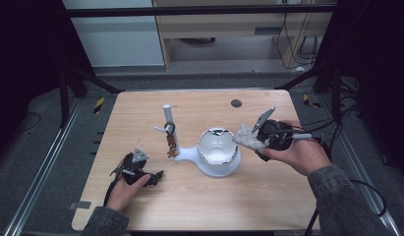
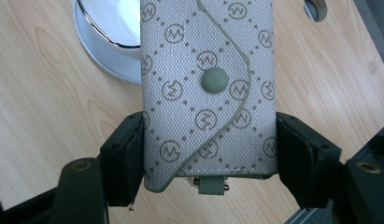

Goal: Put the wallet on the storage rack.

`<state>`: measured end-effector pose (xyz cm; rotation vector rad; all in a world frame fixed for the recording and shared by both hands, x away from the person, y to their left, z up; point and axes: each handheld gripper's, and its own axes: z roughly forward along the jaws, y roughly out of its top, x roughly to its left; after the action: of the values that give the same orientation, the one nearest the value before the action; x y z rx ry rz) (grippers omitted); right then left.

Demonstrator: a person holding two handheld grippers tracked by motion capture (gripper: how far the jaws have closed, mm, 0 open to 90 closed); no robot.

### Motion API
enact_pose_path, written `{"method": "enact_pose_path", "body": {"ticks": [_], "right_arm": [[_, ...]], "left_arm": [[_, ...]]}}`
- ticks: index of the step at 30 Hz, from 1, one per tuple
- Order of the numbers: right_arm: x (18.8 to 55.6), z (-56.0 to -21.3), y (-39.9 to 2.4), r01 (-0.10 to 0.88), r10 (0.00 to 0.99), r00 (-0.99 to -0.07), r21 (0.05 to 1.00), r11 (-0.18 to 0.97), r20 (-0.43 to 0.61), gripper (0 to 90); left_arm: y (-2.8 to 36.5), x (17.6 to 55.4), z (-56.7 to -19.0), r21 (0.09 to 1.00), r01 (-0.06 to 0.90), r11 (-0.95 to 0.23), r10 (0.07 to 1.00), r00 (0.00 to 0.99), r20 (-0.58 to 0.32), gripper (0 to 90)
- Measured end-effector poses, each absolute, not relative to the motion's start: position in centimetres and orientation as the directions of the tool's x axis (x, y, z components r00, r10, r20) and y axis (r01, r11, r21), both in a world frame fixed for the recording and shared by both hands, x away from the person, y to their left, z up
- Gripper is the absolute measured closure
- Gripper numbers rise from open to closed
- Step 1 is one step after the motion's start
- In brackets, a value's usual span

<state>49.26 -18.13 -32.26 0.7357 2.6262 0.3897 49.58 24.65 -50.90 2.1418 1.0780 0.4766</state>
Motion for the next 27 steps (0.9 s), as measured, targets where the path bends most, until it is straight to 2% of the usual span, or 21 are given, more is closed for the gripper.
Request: {"method": "enact_pose_path", "body": {"ticks": [15,27], "right_arm": [[49.2,-32.5,-15.1,0.398,0.489,-0.823,0.320,0.860,-0.290,31.3],[49.6,-33.9,-12.1,0.378,0.446,-0.848,0.263,0.888,-0.287,31.2]], "left_arm": [[24.7,49.6,-50.9,0.713,0.557,-0.426,0.807,0.590,0.021,0.0],[24.7,49.6,-50.9,0.713,0.556,-0.427,0.806,0.591,0.021,0.0]]}}
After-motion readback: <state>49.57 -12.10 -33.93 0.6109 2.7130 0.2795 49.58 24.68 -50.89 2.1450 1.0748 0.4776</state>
